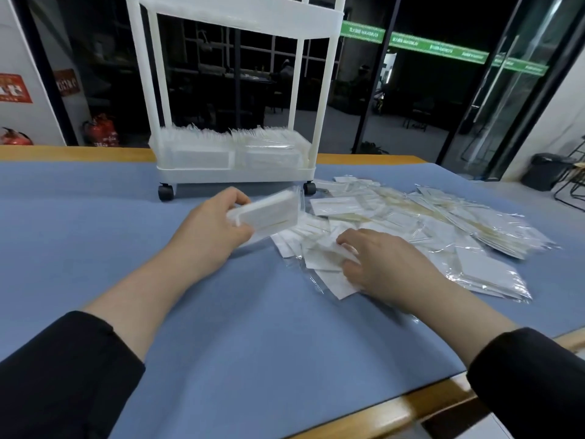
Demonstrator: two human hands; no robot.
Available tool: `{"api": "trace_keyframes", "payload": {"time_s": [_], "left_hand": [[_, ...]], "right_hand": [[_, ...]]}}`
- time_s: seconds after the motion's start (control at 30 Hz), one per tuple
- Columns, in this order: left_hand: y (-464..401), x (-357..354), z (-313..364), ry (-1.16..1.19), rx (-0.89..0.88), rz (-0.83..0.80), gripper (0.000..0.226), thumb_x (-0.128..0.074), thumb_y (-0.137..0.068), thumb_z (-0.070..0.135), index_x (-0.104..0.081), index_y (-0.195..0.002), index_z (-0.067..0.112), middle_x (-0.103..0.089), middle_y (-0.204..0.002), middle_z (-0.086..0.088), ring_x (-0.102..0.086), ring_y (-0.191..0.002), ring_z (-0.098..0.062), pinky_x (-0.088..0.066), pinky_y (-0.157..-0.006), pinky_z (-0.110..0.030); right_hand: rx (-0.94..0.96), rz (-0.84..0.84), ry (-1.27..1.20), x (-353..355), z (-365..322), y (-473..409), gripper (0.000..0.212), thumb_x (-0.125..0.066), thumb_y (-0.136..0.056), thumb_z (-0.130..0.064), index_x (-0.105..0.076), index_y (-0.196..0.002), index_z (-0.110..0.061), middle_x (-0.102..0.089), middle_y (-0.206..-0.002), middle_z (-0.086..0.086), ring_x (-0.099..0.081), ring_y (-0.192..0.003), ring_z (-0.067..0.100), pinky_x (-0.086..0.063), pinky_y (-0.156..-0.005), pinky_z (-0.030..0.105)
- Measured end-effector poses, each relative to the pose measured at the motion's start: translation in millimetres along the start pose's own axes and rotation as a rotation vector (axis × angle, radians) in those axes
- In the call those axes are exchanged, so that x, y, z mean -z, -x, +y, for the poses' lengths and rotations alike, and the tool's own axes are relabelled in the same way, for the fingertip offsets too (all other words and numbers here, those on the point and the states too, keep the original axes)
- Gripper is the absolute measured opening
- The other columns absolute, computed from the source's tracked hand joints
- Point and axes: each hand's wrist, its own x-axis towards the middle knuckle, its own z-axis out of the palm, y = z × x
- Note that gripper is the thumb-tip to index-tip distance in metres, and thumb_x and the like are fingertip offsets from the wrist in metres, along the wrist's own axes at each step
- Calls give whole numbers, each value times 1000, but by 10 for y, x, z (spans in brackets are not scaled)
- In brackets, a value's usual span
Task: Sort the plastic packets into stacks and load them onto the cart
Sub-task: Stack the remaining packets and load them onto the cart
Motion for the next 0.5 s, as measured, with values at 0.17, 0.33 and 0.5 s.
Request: {"api": "trace_keyframes", "payload": {"time_s": [0.17, 0.33, 0.5], "left_hand": [[-20, 20, -21, 128, 9, 47, 16, -72, -87, 12, -66, -93, 26, -68, -88, 5, -57, -74, -16, -43, -62, -23], [-47, 67, -25, 290, 59, 167, 25, -75, -87, 11, -63, -106, 23, -67, -98, 6, -61, -84, -14, -47, -70, -29], [-59, 92, -53, 458, 120, 125, 20, -71, -88, 8, -69, -100, 24, -73, -97, 2, -67, -84, -18, -51, -73, -31]], "right_hand": [[-22, 134, -187, 101, 80, -28, 12, -47, -97, -17, -57, -91, -21, -60, -86, -3, -53, -86, 28, -34, -68, 36], [-106, 365, -696, 364, 171, -81, 11, -59, -96, -22, -65, -90, -14, -66, -80, 7, -60, -72, 25, -51, -67, 41], [-68, 254, -1334, 304, -34, -186, 13, -63, -96, -14, -70, -106, -9, -70, -105, 24, -68, -83, 31, -58, -76, 50]]}}
